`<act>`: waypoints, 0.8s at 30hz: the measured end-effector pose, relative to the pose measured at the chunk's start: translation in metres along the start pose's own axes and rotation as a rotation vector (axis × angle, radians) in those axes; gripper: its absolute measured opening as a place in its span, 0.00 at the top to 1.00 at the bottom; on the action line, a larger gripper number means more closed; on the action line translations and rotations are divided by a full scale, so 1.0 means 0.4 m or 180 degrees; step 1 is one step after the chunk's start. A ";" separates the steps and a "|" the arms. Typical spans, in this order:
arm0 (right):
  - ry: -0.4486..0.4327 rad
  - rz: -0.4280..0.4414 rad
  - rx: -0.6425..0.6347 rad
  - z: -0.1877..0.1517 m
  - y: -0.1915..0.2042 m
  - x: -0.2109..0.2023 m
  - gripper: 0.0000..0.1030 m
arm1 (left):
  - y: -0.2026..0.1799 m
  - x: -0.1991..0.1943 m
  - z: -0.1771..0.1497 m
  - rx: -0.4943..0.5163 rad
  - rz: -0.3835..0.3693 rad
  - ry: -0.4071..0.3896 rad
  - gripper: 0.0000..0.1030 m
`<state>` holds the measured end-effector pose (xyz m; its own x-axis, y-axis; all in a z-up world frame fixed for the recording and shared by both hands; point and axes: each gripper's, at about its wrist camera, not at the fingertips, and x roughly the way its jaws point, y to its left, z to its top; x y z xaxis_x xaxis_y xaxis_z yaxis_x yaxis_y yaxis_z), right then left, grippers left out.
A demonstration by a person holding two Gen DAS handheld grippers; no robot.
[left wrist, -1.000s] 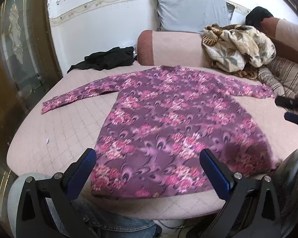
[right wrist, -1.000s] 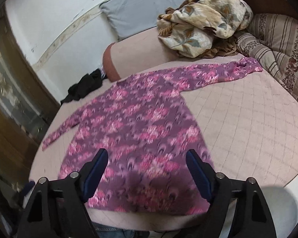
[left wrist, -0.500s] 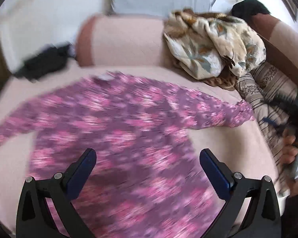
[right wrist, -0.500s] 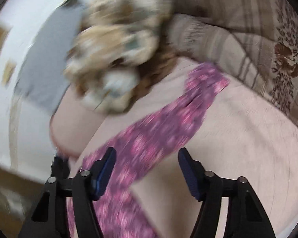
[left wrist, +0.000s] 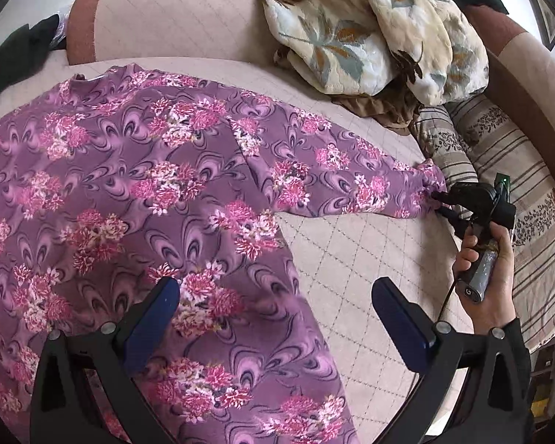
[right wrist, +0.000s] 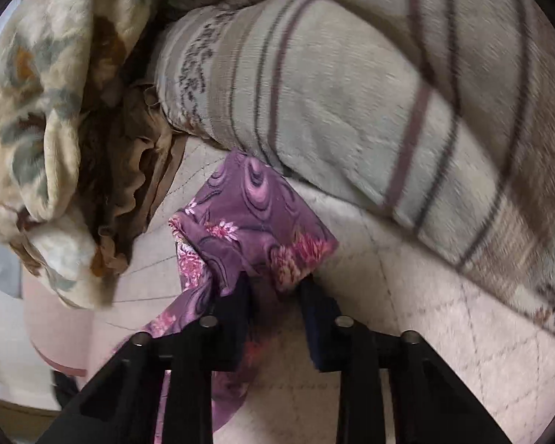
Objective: Fold small clothes
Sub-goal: 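Grasp the sleeve cuff with the right tool and lift it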
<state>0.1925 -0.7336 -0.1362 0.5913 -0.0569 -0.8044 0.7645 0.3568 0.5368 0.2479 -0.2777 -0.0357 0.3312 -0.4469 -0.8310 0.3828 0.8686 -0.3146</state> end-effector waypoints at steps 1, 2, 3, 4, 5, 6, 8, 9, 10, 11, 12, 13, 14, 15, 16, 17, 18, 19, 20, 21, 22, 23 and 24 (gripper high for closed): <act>-0.0007 0.0108 0.0064 0.004 -0.010 -0.012 0.87 | 0.003 -0.007 -0.002 0.0008 0.0021 -0.0011 0.00; -0.0026 0.0255 0.0144 0.004 -0.019 -0.033 0.90 | 0.011 -0.024 -0.004 0.0007 0.0032 -0.0046 0.00; -0.0091 0.0291 0.0116 -0.003 -0.014 -0.067 0.90 | 0.019 -0.042 -0.005 -0.0001 0.0034 -0.0083 0.00; -0.0156 0.0307 0.0004 -0.009 0.001 -0.100 0.90 | 0.031 -0.059 -0.005 -0.0020 0.0035 -0.0114 0.00; -0.0226 0.0387 -0.0152 -0.018 0.032 -0.144 0.90 | 0.051 -0.089 -0.005 -0.0059 0.0033 -0.0172 0.00; -0.0297 0.0444 -0.0293 -0.034 0.064 -0.184 0.90 | 0.070 -0.115 -0.006 -0.0086 0.0042 -0.0221 0.00; -0.0509 0.0555 -0.0733 -0.091 0.162 -0.294 0.90 | 0.114 -0.164 -0.004 -0.0128 0.0145 -0.0296 0.00; -0.0564 0.0661 -0.0940 -0.128 0.212 -0.340 0.90 | 0.135 -0.186 -0.004 -0.0150 0.0194 -0.0327 0.00; -0.0596 0.0760 -0.1122 -0.168 0.257 -0.381 0.90 | 0.161 -0.209 -0.004 -0.0185 0.0226 -0.0362 0.00; -0.0630 0.0846 -0.1330 -0.218 0.307 -0.423 0.90 | 0.196 -0.239 -0.004 -0.0255 0.0257 -0.0402 0.00; -0.0669 0.0928 -0.1530 -0.275 0.357 -0.463 0.90 | 0.228 -0.263 -0.006 -0.0319 0.0272 -0.0426 0.00; -0.0685 0.1030 -0.1695 -0.330 0.397 -0.497 0.90 | 0.250 -0.280 -0.009 -0.0366 0.0272 -0.0442 0.00; -0.0672 0.1150 -0.1881 -0.395 0.437 -0.533 0.90 | 0.282 -0.304 -0.014 -0.0429 0.0260 -0.0464 0.00; -0.0651 0.1273 -0.2035 -0.461 0.473 -0.563 0.90 | 0.319 -0.330 -0.022 -0.0509 0.0232 -0.0489 0.00; -0.0616 0.1421 -0.2137 -0.521 0.496 -0.587 0.90 | 0.345 -0.347 -0.031 -0.0574 0.0195 -0.0513 0.00; -0.0554 0.1581 -0.2270 -0.585 0.525 -0.598 0.90 | 0.388 -0.371 -0.046 -0.0675 0.0135 -0.0559 0.00; -0.0516 0.1657 -0.2394 -0.643 0.546 -0.600 0.90 | 0.423 -0.389 -0.061 -0.0752 0.0104 -0.0602 0.00; -0.0461 0.1710 -0.2532 -0.718 0.565 -0.596 0.90 | 0.463 -0.405 -0.082 -0.0839 0.0091 -0.0649 0.00; -0.0326 0.1768 -0.2664 -0.794 0.578 -0.574 0.89 | 0.497 -0.412 -0.101 -0.0915 0.0102 -0.0676 0.00; -0.0186 0.1807 -0.2793 -0.854 0.593 -0.547 0.89 | 0.534 -0.416 -0.120 -0.1008 0.0119 -0.0692 0.00; 0.0021 0.1839 -0.2950 -0.931 0.609 -0.500 0.89 | 0.565 -0.415 -0.137 -0.1111 0.0128 -0.0697 0.00; 0.0178 0.1842 -0.3028 -0.987 0.615 -0.463 0.89 | 0.611 -0.411 -0.154 -0.1312 0.0121 -0.0683 0.00; 0.0485 0.1811 -0.3150 -1.066 0.620 -0.395 0.88 | 0.644 -0.406 -0.161 -0.1486 0.0103 -0.0658 0.00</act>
<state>0.1795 -0.2384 0.0155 0.6975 0.4362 -0.5685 -0.1789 0.8742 0.4514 0.2374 0.0324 -0.0114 0.5184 -0.4100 -0.7504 -0.0409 0.8647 -0.5007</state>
